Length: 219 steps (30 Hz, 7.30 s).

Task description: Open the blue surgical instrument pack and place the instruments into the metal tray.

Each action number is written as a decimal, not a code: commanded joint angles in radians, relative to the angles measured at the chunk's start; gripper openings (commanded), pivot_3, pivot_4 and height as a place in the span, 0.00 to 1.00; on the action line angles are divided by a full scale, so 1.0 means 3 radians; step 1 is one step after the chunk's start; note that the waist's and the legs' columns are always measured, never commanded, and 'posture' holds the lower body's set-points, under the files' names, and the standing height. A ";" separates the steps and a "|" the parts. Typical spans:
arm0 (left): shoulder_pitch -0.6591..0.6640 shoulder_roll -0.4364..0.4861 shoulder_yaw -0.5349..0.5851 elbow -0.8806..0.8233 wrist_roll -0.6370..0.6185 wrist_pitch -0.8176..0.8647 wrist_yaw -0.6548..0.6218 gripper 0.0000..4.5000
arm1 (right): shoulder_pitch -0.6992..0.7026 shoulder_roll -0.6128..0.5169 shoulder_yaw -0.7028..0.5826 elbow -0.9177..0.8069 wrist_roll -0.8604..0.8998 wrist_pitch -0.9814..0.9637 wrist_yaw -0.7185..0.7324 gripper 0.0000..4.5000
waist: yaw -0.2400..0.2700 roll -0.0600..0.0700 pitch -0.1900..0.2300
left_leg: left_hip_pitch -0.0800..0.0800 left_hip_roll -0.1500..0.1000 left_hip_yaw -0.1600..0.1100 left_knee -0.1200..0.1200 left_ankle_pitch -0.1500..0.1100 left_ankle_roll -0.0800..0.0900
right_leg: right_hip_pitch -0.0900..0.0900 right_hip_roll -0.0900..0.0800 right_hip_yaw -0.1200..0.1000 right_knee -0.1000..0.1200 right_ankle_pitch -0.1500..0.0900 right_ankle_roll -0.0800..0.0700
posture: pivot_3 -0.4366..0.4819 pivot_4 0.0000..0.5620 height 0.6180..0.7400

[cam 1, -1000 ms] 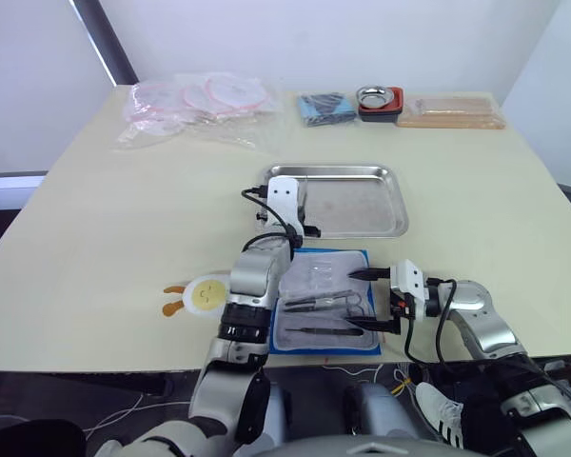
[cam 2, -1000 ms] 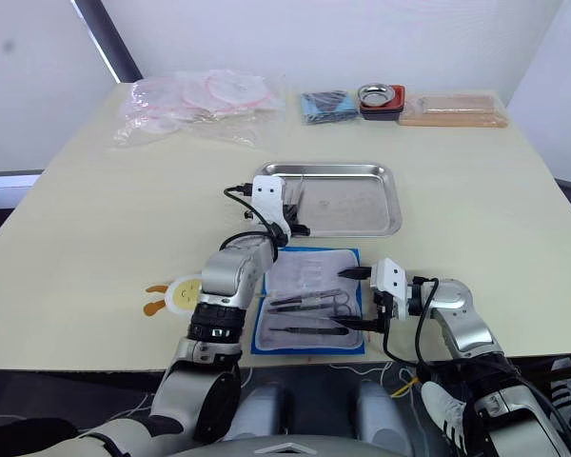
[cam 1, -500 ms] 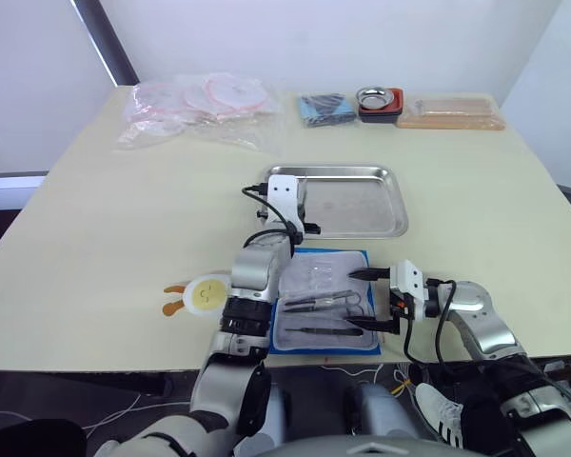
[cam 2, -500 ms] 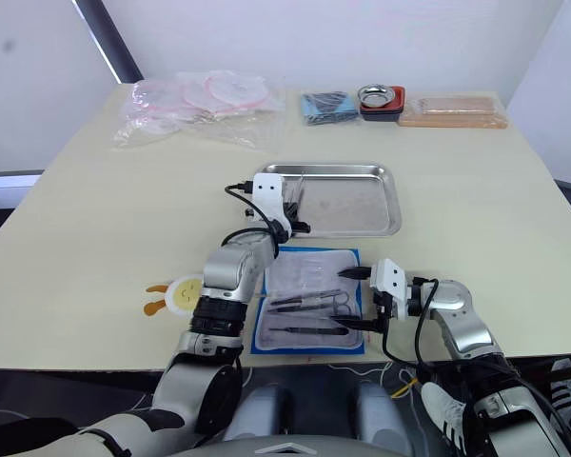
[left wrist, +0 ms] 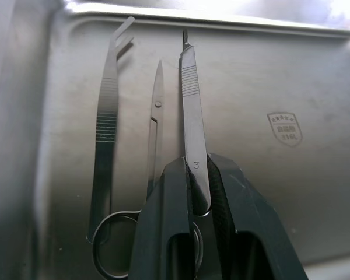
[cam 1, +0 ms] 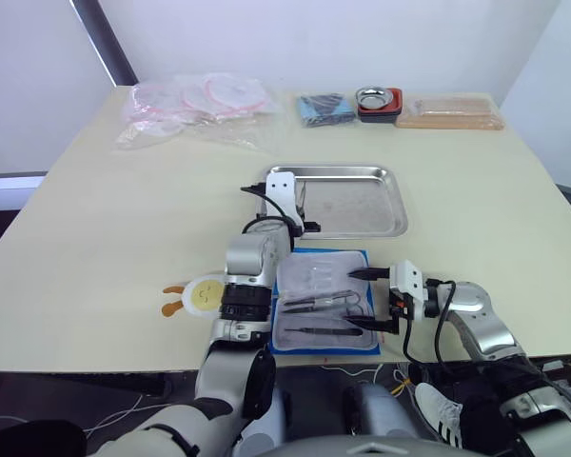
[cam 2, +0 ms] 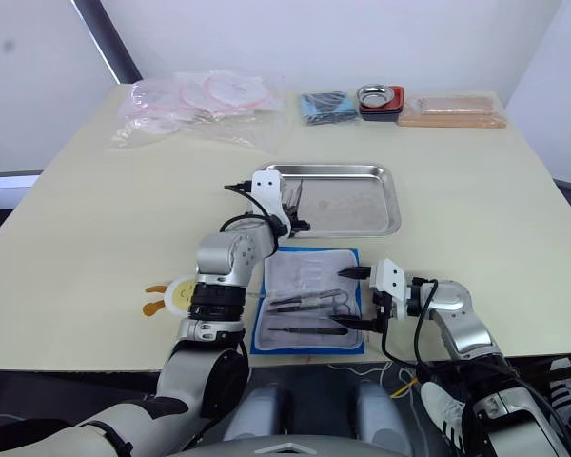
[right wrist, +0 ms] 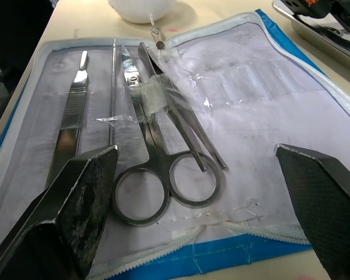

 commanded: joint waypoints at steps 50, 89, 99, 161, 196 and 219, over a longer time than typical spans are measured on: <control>0.0686 0.2056 -0.0468 -0.0473 -0.0631 -0.2040 -0.3520 0.69 | 0.0231 0.0010 0.0185 0.0237 -0.0206 0.0099 0.0035 1.00 | -0.0064 0.0000 0.0004 | -0.0002 0.0009 -0.0004 -0.0027 0.0000 -0.0001 | -0.0006 -0.0039 -0.0004 -0.0023 -0.0007 -0.0018 | 0.48 0.27 1.00; 0.0946 0.4145 -0.1123 -0.0787 -0.2558 -0.3027 -0.5589 0.99 | 0.0283 -0.0049 0.0166 0.0188 -0.0195 0.0118 0.0065 1.00 | -0.0041 0.0006 0.0016 | -0.0008 0.0013 -0.0003 -0.0041 0.0000 0.0000 | -0.0007 -0.0038 -0.0035 -0.0045 -0.0012 -0.0019 | 0.48 0.27 1.00; 0.0930 0.4239 -0.1334 -0.0772 -0.2340 -0.3358 -0.5589 0.99 | 0.0261 -0.0053 0.0149 0.0191 -0.0183 0.0129 0.0057 1.00 | -0.0030 0.0006 0.0016 | -0.0007 0.0013 0.0009 -0.0040 0.0000 0.0000 | -0.0007 -0.0033 -0.0035 -0.0045 -0.0017 -0.0012 | 0.48 0.27 1.00; 0.1152 0.2335 -0.1438 -0.0246 -0.0072 -0.2935 -0.4491 0.19 | 0.0214 -0.0052 0.0145 0.0250 -0.0214 0.0114 -0.0033 1.00 | 0.0021 0.0008 -0.0007 | 0.0004 0.0023 0.0014 -0.0022 0.0000 0.0001 | -0.0006 -0.0010 -0.0013 -0.0014 -0.0011 -0.0024 | 0.48 0.27 1.00; 0.0909 0.2491 -0.1484 -0.0610 -0.0015 -0.2521 -0.4636 0.01 | 0.0168 -0.0018 0.0159 0.0327 -0.0231 0.0073 -0.0048 1.00 | 0.0018 0.0009 -0.0008 | 0.0009 0.0025 0.0014 -0.0020 0.0001 0.0001 | -0.0007 -0.0010 -0.0008 -0.0005 -0.0011 -0.0024 | 0.48 0.27 1.00; 0.0585 0.2978 -0.1593 -0.1204 0.0059 -0.1592 -0.4759 0.01 | 0.0174 0.0045 0.0165 0.0365 -0.0241 0.0048 -0.0089 1.00 | 0.0005 0.0006 -0.0003 | 0.0010 0.0029 0.0014 -0.0020 0.0001 0.0001 | -0.0008 -0.0005 -0.0004 -0.0005 -0.0016 -0.0016 | 0.48 0.27 1.00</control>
